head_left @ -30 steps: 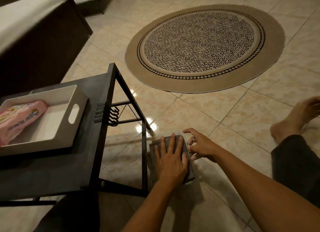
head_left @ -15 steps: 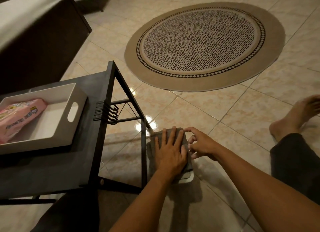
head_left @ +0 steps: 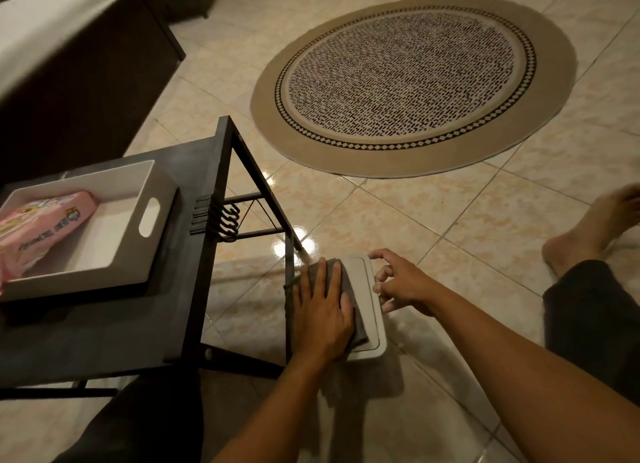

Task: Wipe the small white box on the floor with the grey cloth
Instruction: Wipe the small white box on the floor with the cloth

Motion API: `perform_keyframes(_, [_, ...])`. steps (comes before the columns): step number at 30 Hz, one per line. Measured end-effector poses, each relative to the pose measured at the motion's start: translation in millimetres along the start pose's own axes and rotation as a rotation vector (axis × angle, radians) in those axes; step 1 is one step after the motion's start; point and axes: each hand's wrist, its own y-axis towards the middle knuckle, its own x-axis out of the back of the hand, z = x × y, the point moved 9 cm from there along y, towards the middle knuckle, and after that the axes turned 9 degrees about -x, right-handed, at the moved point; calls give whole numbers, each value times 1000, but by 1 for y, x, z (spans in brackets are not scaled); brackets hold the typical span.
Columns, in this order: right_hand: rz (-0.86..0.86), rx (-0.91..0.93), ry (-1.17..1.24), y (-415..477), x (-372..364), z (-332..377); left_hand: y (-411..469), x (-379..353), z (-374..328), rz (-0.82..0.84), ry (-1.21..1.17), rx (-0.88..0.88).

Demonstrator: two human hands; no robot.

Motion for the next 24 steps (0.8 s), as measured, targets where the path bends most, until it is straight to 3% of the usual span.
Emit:
perform_keyframes(9, [17,-19,26,-2,-2,-1,-48,-9,-40,63,28,-75])
perform_keyframes(24, [49,-34,14,-5,-2,1,18,-8,-50,74,45,-116])
